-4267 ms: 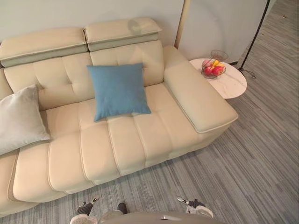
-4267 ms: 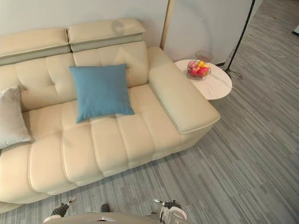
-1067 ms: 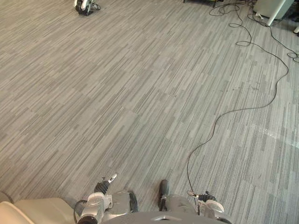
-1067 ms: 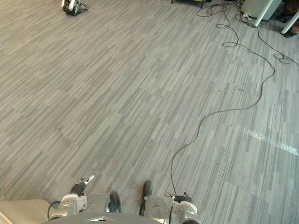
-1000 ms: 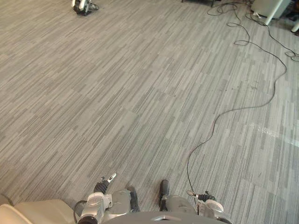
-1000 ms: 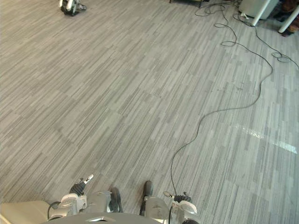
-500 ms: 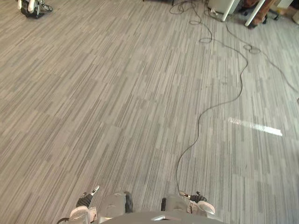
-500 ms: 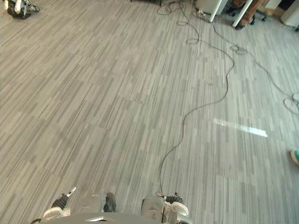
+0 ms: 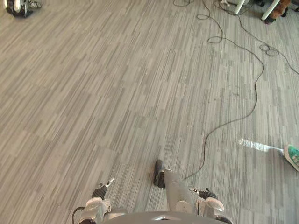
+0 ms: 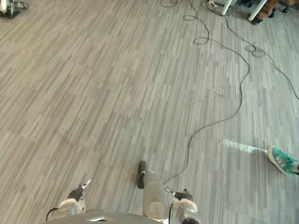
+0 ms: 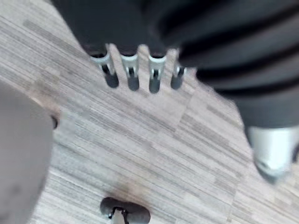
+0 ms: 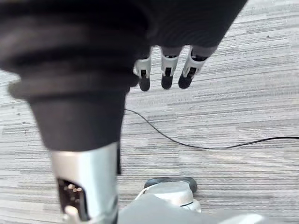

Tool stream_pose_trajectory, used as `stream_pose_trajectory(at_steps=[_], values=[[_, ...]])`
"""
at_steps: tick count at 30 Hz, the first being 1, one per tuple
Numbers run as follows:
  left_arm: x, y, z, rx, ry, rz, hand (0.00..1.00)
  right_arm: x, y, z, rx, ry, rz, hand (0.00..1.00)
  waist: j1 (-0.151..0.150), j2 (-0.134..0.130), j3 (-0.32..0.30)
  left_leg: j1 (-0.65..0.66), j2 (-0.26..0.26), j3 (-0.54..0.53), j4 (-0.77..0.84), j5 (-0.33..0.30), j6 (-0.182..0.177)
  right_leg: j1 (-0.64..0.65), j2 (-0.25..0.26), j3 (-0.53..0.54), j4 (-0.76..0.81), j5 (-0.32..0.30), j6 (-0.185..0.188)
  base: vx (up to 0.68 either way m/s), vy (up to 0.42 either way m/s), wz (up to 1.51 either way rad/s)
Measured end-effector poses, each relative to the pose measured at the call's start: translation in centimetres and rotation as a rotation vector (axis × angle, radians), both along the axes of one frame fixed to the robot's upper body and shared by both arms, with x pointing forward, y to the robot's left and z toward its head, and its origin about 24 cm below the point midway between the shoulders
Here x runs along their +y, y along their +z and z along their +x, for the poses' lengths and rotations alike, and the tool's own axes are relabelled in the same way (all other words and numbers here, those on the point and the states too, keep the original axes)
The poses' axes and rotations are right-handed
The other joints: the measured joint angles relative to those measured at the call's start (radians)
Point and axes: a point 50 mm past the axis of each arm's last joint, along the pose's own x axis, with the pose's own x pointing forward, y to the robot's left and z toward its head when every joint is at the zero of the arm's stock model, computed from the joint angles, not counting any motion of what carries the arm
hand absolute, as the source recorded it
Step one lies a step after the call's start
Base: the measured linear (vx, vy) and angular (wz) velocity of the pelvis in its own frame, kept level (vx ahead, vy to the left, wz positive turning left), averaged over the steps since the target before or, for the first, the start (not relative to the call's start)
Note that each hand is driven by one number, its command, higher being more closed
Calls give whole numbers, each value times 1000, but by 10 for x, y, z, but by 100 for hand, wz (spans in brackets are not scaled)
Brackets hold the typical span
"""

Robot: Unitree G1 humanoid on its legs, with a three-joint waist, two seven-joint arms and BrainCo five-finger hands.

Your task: Pick up cushions and gather them together orderly.

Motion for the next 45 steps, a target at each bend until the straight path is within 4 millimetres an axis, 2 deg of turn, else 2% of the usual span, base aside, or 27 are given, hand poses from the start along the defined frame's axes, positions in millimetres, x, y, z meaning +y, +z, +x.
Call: stream_pose_trajectory(at_steps=[2, 3, 4, 6, 10, 13, 14, 15, 17, 19, 21, 22, 23, 24, 25, 27, 29, 31, 33, 35, 36, 37, 38, 41, 43, 44, 45], values=[[1, 2, 5, -23, 33, -8, 0, -1, -1, -5, 9, -5, -7, 0, 3, 6, 1, -107, 22, -9, 258, 136, -13, 70, 3, -13, -16, -46, 7, 453, -130, 24], [1, 2, 3, -24, 55, -13, 0, -3, 0, -8, 11, -5, -19, 0, 9, 17, 0, -170, 47, -5, 402, 280, -24, 126, 15, -11, -52, -65, 11, 307, -53, -1], [1, 2, 1, -20, 59, -13, 0, -4, 1, -9, 8, -5, -26, 0, 11, 24, -3, -207, 73, 9, 494, 278, -25, 156, 24, -12, -69, -78, 3, 391, -46, -6], [6, 4, 3, -43, 86, -9, 0, -3, 0, -11, 6, -14, -24, 0, 31, 18, -1, -347, 147, 110, 728, 88, 31, 283, 34, -3, -116, -127, 7, 469, -32, -4], [7, 7, 9, -73, 94, -11, 0, -1, 0, -10, 3, -22, -16, 0, 62, 12, -5, -508, 130, 215, 551, -62, 55, 429, 8, 17, -202, -132, 44, 392, 78, -14], [6, 9, 12, -93, 88, -14, 0, 5, -1, -8, 1, -27, 3, 0, 77, 5, -8, -547, 29, 230, 80, -1, 42, 520, -53, 40, -260, -160, 97, 415, 202, -29], [5, 9, 12, -96, 86, -17, 0, 7, -2, -8, 5, -22, 9, 0, 88, 5, -10, -548, 2, 211, -68, 131, 37, 558, -70, 64, -299, -176, 117, 586, 347, -52], [5, 9, 13, -97, 78, -12, 0, 13, -2, -4, -1, -4, 19, 0, 103, -8, -22, -543, -19, 220, -65, 201, 82, 584, -77, 107, -351, -181, 114, 597, 344, -54], [11, 11, 16, -112, 69, 5, 0, 23, -5, 0, 12, 23, 46, 0, 95, -27, -39, -589, -23, 227, 47, 116, 135, 598, -79, 172, -403, -106, 84, 559, 259, -26], [20, 13, 17, -124, 88, 20, 0, 27, -7, 2, 26, 34, 56, 0, 104, -45, -37, -600, -3, 231, 194, 73, 160, 641, -101, 229, -421, -20, 98, 522, 294, -24], [29, 13, 13, -119, 106, 39, 0, 33, -8, 1, 35, 50, 64, 0, 127, -75, -66, -633, -27, 213, 261, 44, 139, 633, -131, 267, -371, 12, 125, 356, 235, -47], [26, 7, 1, -72, 90, 36, 0, 28, -9, -4, 46, 51, 55, 0, 129, -60, -116, -598, -40, 173, 141, 6, 158, 580, -120, 283, -289, 13, 132, 359, 258, -43], [27, 4, -5, -42, 85, 39, 0, 28, -9, -4, 44, 53, 57, 0, 116, -75, -129, -558, -82, 183, 122, -39, 164, 513, -160, 314, -105, 0, 178, 468, 288, -19], [33, 5, -5, -28, 53, 60, 0, 30, -10, -6, 47, 53, 66, 0, 102, -97, -118, -505, -123, 186, 84, -54, 175, 410, -181, 370, 145, 42, 272, 480, 250, 24], [38, 5, -7, -12, 37, 75, 0, 33, -12, -12, 59, 52, 89, 0, 90, -107, -100, -436, -154, 182, 51, -67, 177, 320, -177, 395, 392, 63, 314, 391, 155, 32], [41, 3, -15, 21, 31, 85, 0, 31, -11, -11, 45, 45, 87, 0, 83, -104, -94, -349, -176, 179, 7, -72, 189, 247, -176, 352, 572, 41, 289, 367, 113, 16], [39, 2, -17, 37, 12, 85, 0, 28, -9, -7, 30, 62, 76, 0, 79, -96, -90, -215, -193, 163, -85, -75, 193, 173, -166, 231, 644, -70, 172, 453, 103, 16], [34, 1, -15, 37, -12, 82, 0, 23, -5, 0, -7, 62, 57, 0, 64, -82, -80, -114, -188, 122, -158, -76, 196, 75, -112, 116, 524, -179, 125, 520, 32, 43], [22, 1, -8, 23, -10, 57, 0, 14, -2, 2, -22, 51, 34, 0, 49, -63, -63, -48, -174, 81, -201, -79, 200, 1, -68, 78, 321, -186, 103, 476, -58, 64], [15, -1, -11, 31, -14, 42, 0, 11, -2, -1, -12, 46, 27, 0, 33, -54, -56, -8, -163, 42, -230, -80, 202, -21, -42, 87, 79, -108, 102, 425, -110, 87], [12, -1, -10, 27, -28, 41, 0, 10, -4, -5, -1, 35, 30, 0, 27, -59, -55, 25, -164, 14, -258, -86, 191, -15, -35, 106, -135, -8, 105, 388, -129, 90], [12, -1, -10, 28, -31, 43, 0, 10, -4, -8, 6, 32, 31, 0, 25, -60, -54, 37, -165, 5, -264, -93, 180, -14, -34, 116, -175, 13, 106, 642, -258, 101], [9, -2, -11, 33, -31, 41, 0, 9, -7, -17, 33, 12, 36, 0, 19, -55, -48, 95, -144, -39, -272, -129, 151, 1, -27, 141, -174, 170, 80, 568, -259, 72], [-3, -3, -12, 29, 12, -3, 0, -2, -4, -18, 32, -7, 10, 0, 22, 8, -48, 63, -82, -48, -103, -122, 119, -6, -3, 104, -14, 55, 43, 583, -285, 38], [-4, -3, -11, 21, 32, -13, 0, -4, -3, -17, 26, -11, 6, 0, 15, 20, -48, -27, -40, -45, 149, -71, 47, 54, 20, 79, -19, 4, 25, 539, -258, 9], [-3, -2, -10, 12, 40, -14, 0, -4, -2, -16, 21, -8, 2, 0, 17, 28, -48, -106, 2, -36, 358, 19, 9, 117, 48, 76, -56, -15, 11, 621, -252, -16], [-3, -1, -8, -1, 38, -11, 0, -4, -1, -16, 16, 2, -11, 0, 23, 35, -47, -182, 66, 26, 545, 19, -1, 195, 81, 79, -112, -24, -1, 607, -227, -23]])
